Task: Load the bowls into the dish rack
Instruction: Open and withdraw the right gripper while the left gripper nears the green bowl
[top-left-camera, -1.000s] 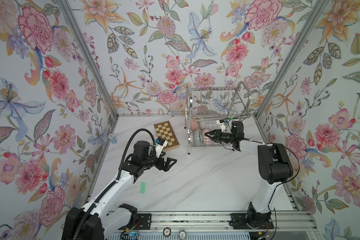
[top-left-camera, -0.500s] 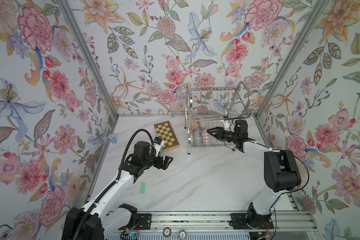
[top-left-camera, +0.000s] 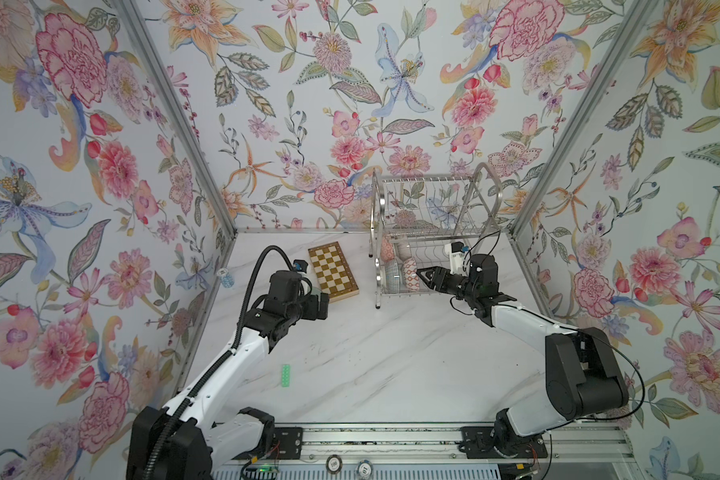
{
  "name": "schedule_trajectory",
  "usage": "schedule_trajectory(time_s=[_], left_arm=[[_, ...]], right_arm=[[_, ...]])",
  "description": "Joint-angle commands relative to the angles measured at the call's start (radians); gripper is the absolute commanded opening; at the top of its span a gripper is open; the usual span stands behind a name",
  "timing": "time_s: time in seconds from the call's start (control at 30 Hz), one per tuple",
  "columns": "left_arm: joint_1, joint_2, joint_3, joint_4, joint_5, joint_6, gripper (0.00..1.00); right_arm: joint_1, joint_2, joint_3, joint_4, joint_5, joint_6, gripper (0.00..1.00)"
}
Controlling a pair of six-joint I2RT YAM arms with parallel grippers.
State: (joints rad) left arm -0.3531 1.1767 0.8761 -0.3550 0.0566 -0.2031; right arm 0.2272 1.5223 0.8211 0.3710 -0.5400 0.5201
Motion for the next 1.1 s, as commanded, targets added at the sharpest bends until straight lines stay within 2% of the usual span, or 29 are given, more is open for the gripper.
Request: schedule_trajectory(time_s=[0.0,0.23,0.4,0.63,0.8,1.07], left_arm=[[0.015,0.071,0.081,-0.11,-0.099,-0.1,0.99],[0.063,0.193,0.187,-0.176,-0.066,-0.156,0.98],[0.113,0.274,0.235,-0.264,-0.069,-0.168,0.92],[0.15,0.343,0.257,-0.315,-0.067,-0.158,0.84],[0.158,0.419,0.286,-0.335,-0.071,-0.133,0.69],[0.165,0.479,0.288,-0.318,-0.073,-0.136,0.64]], right_arm=[[0.013,-0.062,-0.058,0.029,0.129,-0.061,0.54],[0.047,-0.198,-0.177,0.037,0.295,-0.175,0.55],[0.085,-0.284,-0.271,0.121,0.382,-0.197,0.54],[0.181,-0.365,-0.38,0.213,0.445,-0.285,0.54],[0.239,-0.37,-0.411,0.244,0.475,-0.336,0.54],[0.3,-0.352,-0.404,0.243,0.489,-0.365,0.54]])
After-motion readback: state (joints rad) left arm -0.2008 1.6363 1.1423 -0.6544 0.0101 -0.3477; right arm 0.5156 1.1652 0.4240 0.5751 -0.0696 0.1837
